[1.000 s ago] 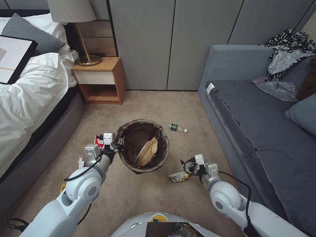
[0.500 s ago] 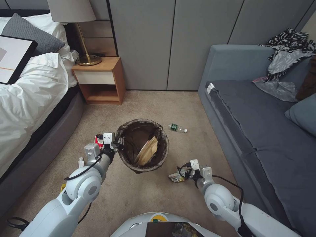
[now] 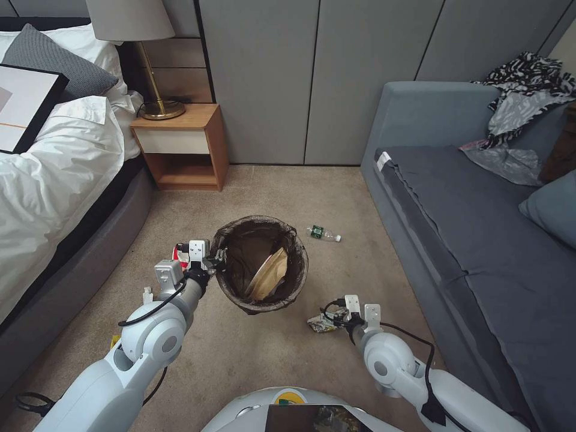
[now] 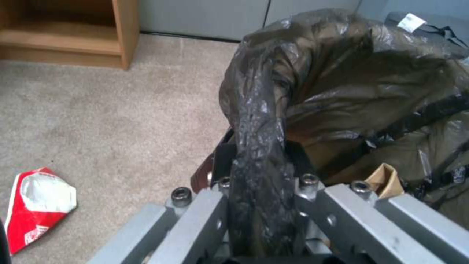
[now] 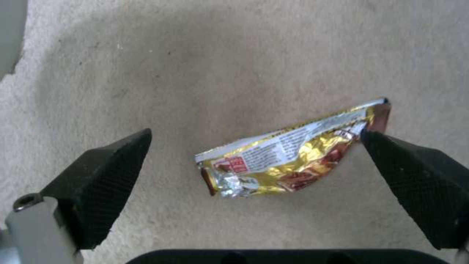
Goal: Pick up the trash bin, then pick up the garbage from the floor and place it into the trash bin.
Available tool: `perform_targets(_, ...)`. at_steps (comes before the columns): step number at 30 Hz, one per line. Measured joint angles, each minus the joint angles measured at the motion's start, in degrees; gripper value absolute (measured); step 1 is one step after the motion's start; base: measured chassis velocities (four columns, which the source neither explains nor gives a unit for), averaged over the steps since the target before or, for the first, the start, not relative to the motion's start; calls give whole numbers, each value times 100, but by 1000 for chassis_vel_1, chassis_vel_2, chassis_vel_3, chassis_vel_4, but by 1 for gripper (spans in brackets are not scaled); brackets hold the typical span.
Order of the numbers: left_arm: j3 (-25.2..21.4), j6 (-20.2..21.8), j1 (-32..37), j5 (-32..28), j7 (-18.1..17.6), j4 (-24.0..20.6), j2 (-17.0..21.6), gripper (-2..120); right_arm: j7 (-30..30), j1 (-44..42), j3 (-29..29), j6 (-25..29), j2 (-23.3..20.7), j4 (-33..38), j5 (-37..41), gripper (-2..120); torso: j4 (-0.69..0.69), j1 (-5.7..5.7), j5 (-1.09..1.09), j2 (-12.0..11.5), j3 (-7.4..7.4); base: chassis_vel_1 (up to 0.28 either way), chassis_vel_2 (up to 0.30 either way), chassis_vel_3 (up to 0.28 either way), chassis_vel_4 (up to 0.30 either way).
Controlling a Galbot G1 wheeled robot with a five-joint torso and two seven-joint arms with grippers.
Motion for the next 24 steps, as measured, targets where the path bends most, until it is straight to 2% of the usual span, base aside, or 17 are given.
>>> perform_targets(12, 2, -8, -35, -45, -1, 4, 61, 5, 131, 387, -6, -19, 325, -568, 416, 100, 0, 0, 0, 0, 0, 0, 0, 0, 0)
perform_targets(24, 17, -11, -81, -82, -4, 11, 108, 5, 128, 506, 67, 4, 486, -1092, 415, 100, 0, 0, 0, 0, -1, 0, 0, 0, 0)
